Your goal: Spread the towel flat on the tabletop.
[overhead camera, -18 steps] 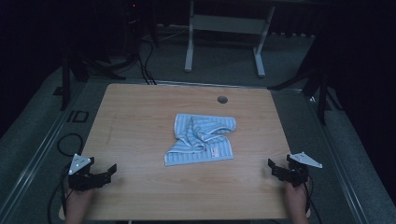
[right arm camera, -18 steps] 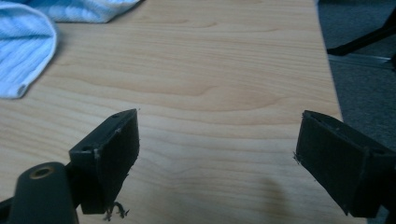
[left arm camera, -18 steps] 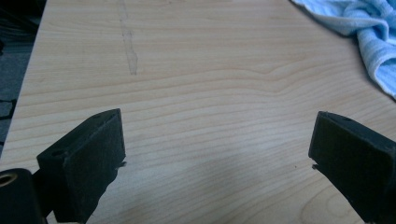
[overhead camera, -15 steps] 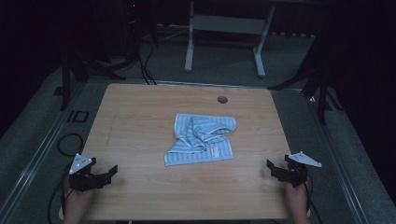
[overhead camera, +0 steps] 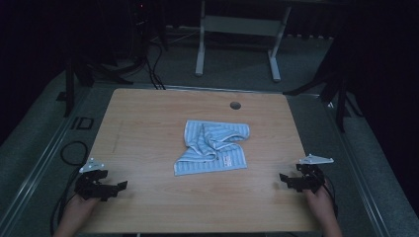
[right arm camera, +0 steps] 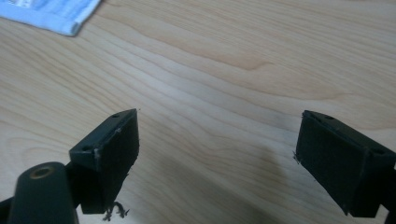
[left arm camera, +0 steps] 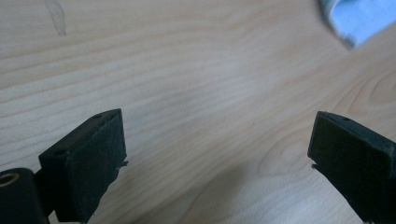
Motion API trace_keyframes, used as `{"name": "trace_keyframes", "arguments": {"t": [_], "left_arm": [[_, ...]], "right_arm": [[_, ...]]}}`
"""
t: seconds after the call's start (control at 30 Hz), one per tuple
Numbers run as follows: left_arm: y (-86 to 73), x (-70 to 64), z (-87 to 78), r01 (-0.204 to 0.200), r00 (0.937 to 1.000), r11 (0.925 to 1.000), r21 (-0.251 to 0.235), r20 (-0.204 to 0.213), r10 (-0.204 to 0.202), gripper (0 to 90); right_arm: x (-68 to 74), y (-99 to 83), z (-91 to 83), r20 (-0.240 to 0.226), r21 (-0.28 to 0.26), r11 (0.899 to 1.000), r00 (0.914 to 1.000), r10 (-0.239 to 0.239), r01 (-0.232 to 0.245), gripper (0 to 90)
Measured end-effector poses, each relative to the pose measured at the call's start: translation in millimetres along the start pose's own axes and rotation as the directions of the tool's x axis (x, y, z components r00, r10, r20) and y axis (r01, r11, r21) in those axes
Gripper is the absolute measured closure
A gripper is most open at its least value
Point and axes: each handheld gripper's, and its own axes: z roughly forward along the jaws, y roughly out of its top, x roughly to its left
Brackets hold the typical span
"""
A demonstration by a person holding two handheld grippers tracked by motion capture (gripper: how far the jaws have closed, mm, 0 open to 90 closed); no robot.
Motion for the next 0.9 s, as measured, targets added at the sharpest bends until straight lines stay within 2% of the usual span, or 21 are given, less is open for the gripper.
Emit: {"name": "trace_keyframes", "arguments": {"t": [0.03,0.1,0.13,0.23,0.27,0.3,0.33,0.37,0.43,0.47,0.5,0.53,0.57,0.6,0.63,0.73,0.77,0.8,0.83,0.87,0.9], "left_arm": [[0.0,0.0,0.0,0.0,1.0,1.0,0.0,0.0,0.0,4.3],[4.6,-2.8,1.9,-0.023,0.9992,0.9987,0.046,0.033,0.022,4.7],[7.2,-4.4,3.2,-0.035,0.9987,0.997,0.069,0.04,0.032,4.7],[14.7,-8.4,7.7,-0.065,0.9966,0.9898,0.127,0.06,0.057,4.7],[17.1,-10.2,8.9,-0.08,0.9959,0.9872,0.138,0.054,0.073,4.7],[19.4,-11.8,10.0,-0.095,0.9945,0.9843,0.149,0.057,0.087,4.7],[24.0,-15.6,11.8,-0.12,0.9919,0.9786,0.167,0.061,0.111,4.7],[24.0,-15.6,11.8,-0.12,0.9919,0.9786,0.167,0.061,0.111,4.7],[27.8,-18.9,13.8,-0.141,0.9891,0.9713,0.192,0.07,0.13,4.7],[30.8,-23.3,15.9,-0.166,0.9853,0.9615,0.219,0.077,0.152,4.7],[30.8,-23.3,15.9,-0.166,0.9853,0.9615,0.219,0.077,0.152,4.7],[32.1,-25.8,17.5,-0.18,0.9829,0.9545,0.238,0.081,0.165,4.7],[33.5,-28.3,19.0,-0.199,0.9794,0.9467,0.253,0.085,0.183,4.7],[35.0,-30.7,20.8,-0.208,0.9775,0.9393,0.272,0.09,0.191,4.7],[37.1,-32.4,23.2,-0.212,0.9765,0.9302,0.299,0.1,0.191,4.7],[43.1,-40.8,29.7,-0.254,0.9671,0.8971,0.361,0.106,0.232,4.7],[47.1,-45.5,32.7,-0.275,0.9614,0.8817,0.383,0.112,0.251,4.7],[49.4,-47.7,34.6,-0.284,0.9589,0.8739,0.395,0.115,0.26,4.7],[49.4,-47.7,34.6,-0.284,0.9589,0.8739,0.395,0.115,0.26,4.7],[52.3,-50.5,36.9,-0.298,0.9547,0.8624,0.41,0.121,0.272,4.7],[56.3,-54.8,40.7,-0.32,0.9473,0.8436,0.431,0.128,0.294,4.7]], "right_arm": [[0.0,0.0,0.0,0.0,0.0,1.0,1.0,0.0,0.0,13.2],[-0.9,3.9,0.1,-0.027,0.02,1.0,0.9996,0.009,-0.008,12.9],[-1.3,8.4,0.8,-0.044,0.059,0.998,0.999,-0.003,0.006,13.0],[0.4,13.7,1.6,-0.054,0.107,0.994,0.998,-0.031,0.037,13.3],[2.1,19.4,2.4,-0.087,0.153,0.986,0.995,-0.05,0.063,13.7],[2.1,19.4,2.4,-0.087,0.153,0.986,0.995,-0.05,0.063,13.7],[4.1,24.4,3.3,-0.114,0.195,0.976,0.9909,-0.072,0.093,13.9],[4.1,24.4,3.3,-0.114,0.195,0.976,0.9909,-0.072,0.093,13.9],[6.2,28.6,4.1,-0.143,0.224,0.967,0.9858,-0.088,0.119,14.2],[8.0,32.1,5.2,-0.167,0.25,0.958,0.9809,-0.1,0.14,14.2],[8.0,32.1,5.2,-0.167,0.25,0.958,0.9809,-0.1,0.14,14.2],[10.1,35.7,6.7,-0.182,0.271,0.949,0.977,-0.111,0.159,14.2],[10.1,35.7,6.7,-0.182,0.271,0.949,0.977,-0.111,0.159,14.2],[12.6,39.4,9.1,-0.19,0.296,0.939,0.9742,-0.122,0.175,14.2],[12.6,39.4,9.1,-0.19,0.296,0.939,0.9742,-0.122,0.175,14.2],[16.5,45.0,14.5,-0.204,0.336,0.921,0.9698,-0.134,0.198,14.2],[18.4,46.7,16.5,-0.205,0.348,0.913,0.968,-0.145,0.211,14.2],[21.2,49.8,20.1,-0.213,0.365,0.903,0.9646,-0.155,0.226,14.2],[21.2,49.8,20.1,-0.213,0.365,0.903,0.9646,-0.155,0.226,14.2],[22.6,51.6,22.3,-0.221,0.372,0.898,0.962,-0.16,0.235,14.2],[26.2,55.6,27.5,-0.234,0.393,0.882,0.9561,-0.177,0.259,14.2]]}}
